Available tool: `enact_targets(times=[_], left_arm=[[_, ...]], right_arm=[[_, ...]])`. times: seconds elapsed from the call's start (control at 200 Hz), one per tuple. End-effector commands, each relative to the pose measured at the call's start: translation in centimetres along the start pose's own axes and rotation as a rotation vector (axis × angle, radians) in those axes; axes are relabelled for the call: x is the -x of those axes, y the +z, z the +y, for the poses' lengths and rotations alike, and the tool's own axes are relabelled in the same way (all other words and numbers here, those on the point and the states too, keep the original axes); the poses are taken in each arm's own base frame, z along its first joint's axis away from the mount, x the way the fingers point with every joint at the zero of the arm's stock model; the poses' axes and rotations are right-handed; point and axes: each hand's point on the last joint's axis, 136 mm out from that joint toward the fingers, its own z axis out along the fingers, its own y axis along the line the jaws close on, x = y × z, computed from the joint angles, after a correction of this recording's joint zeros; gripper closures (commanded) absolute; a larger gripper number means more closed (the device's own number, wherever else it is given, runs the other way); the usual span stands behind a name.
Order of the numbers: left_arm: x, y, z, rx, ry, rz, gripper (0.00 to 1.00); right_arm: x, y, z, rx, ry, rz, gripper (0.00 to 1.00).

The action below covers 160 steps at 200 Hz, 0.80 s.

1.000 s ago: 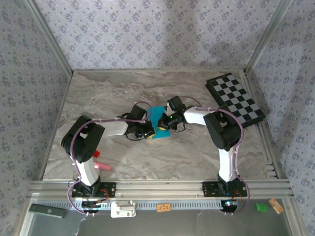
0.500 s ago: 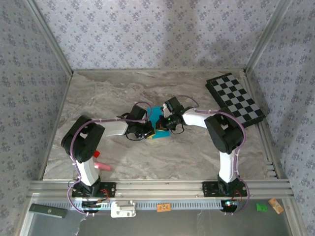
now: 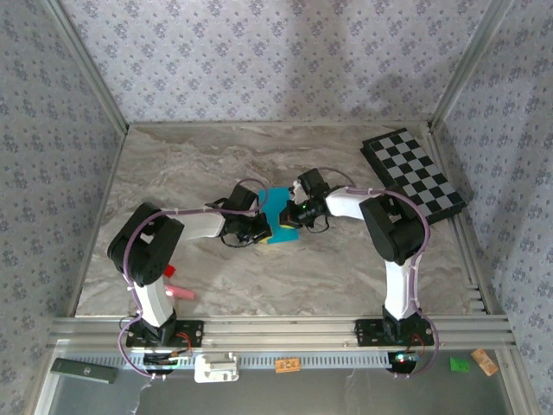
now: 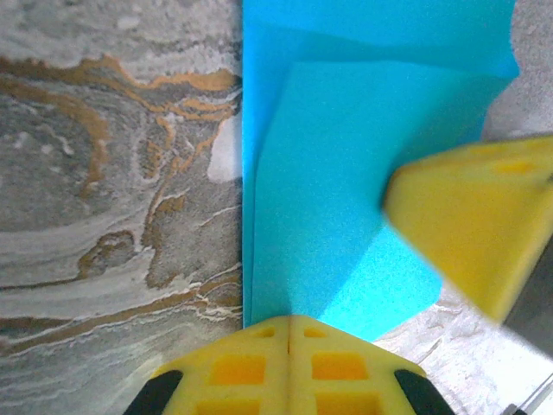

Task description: Fold a paper plane with a square sheet of paper (pick it up from the middle)

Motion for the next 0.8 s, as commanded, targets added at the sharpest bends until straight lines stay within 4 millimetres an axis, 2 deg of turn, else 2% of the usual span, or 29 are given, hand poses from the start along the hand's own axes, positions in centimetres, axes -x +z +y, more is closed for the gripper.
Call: enact_targets(times=[0.0, 0.105, 0.115, 0.13, 0.21, 0.345, 0.455, 0.515, 0.53, 0.595, 0.7, 0.795], left_arm=[[-4.4, 0.5, 8.9, 0.305, -0.074, 0.133, 1.00], [-4.4, 0.5, 9.1, 0.307, -0.072, 0.133, 1.00], [-4.4, 0.5, 9.0, 0.306, -0.071, 0.134, 1.00], [-4.4, 0.5, 8.9, 0.305, -0.068, 0.132, 1.00], [-3.9, 0.4, 8.2, 0.287, -0.054, 0.124, 1.00], [-3.0, 0.2, 6.5, 0.252, -0.019, 0.112, 1.00], [-2.4, 0.1, 5.2, 0.224, -0.001, 0.107, 1.00], [-2.1, 0.1, 4.5, 0.204, 0.005, 0.103, 1.00], [-2.0, 0.1, 4.3, 0.199, 0.007, 0.102, 1.00], [-1.7, 0.1, 3.9, 0.185, 0.014, 0.096, 1.00], [-1.5, 0.1, 3.6, 0.176, 0.020, 0.090, 1.00], [-1.5, 0.1, 3.3, 0.164, 0.023, 0.090, 1.00]], right_arm=[[3.1, -0.6, -4.7, -0.098, 0.047, -0.080, 0.98], [4.0, -0.9, -6.7, -0.117, 0.090, -0.099, 0.98], [5.0, -1.2, -6.2, -0.110, 0.081, -0.119, 0.98], [5.4, -1.4, -6.3, -0.114, 0.086, -0.129, 0.98], [6.2, -2.1, -6.5, -0.111, 0.096, -0.147, 0.98], [6.9, -4.5, -5.0, -0.130, 0.054, -0.203, 0.98], [6.6, -5.5, -2.4, -0.087, 0.014, -0.218, 0.98], [5.8, -5.0, -1.1, -0.063, -0.007, -0.194, 0.98], [4.5, -4.4, -1.6, -0.070, 0.003, -0.166, 0.98], [3.1, -3.4, -1.0, -0.057, -0.001, -0.140, 0.98], [1.6, -1.5, -1.1, -0.044, 0.017, -0.090, 0.98], [1.1, -0.3, -1.2, -0.035, 0.022, -0.064, 0.98]])
